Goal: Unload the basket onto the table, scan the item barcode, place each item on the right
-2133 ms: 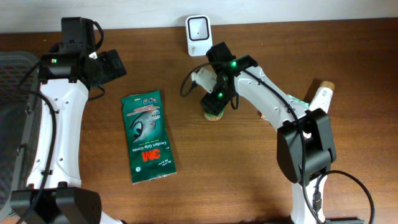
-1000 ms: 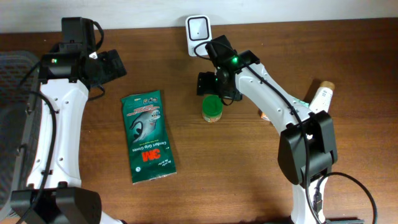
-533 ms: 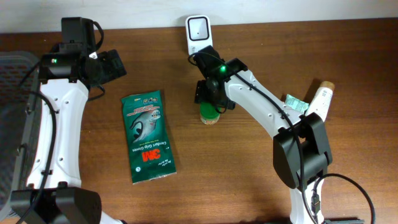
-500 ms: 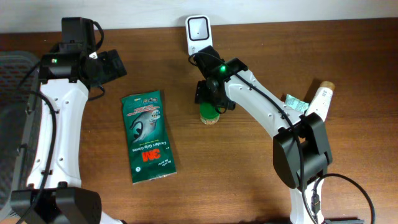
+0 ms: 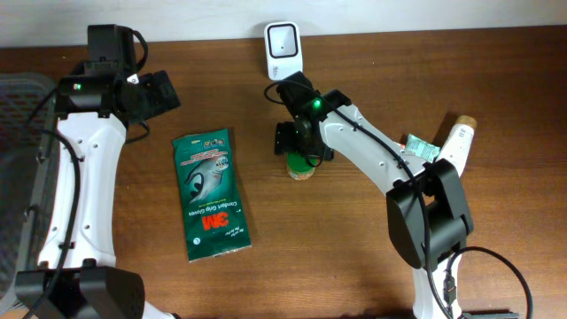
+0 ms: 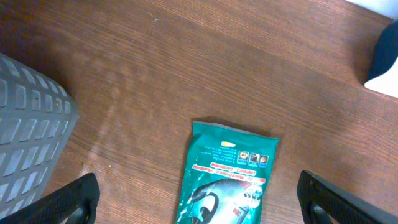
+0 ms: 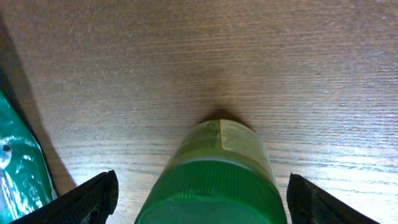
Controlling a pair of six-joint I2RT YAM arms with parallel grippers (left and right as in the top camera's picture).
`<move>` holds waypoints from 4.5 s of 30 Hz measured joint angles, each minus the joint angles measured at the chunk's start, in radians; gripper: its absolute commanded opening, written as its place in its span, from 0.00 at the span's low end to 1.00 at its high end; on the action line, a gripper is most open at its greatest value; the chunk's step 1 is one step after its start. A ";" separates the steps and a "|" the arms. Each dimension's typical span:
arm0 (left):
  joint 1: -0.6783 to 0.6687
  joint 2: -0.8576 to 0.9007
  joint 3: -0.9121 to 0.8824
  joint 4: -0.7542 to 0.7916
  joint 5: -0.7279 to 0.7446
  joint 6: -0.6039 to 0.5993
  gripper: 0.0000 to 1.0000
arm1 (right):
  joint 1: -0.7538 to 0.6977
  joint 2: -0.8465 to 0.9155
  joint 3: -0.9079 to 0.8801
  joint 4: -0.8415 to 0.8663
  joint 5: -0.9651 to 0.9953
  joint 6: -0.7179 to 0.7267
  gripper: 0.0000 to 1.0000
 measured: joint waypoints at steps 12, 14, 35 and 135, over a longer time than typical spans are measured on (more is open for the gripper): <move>0.000 0.000 0.000 0.000 0.000 0.000 0.99 | 0.000 -0.001 0.000 -0.080 -0.014 -0.047 0.55; 0.000 0.000 0.000 0.000 0.000 0.000 0.99 | -0.003 -0.002 0.000 -0.079 -0.011 -0.048 0.50; 0.000 0.000 0.000 0.000 0.000 0.000 0.99 | -0.051 -0.008 0.185 -0.256 -0.034 -1.295 0.44; 0.000 0.000 0.000 0.000 0.000 0.000 0.99 | -0.032 0.179 0.380 -0.348 0.021 -0.393 0.90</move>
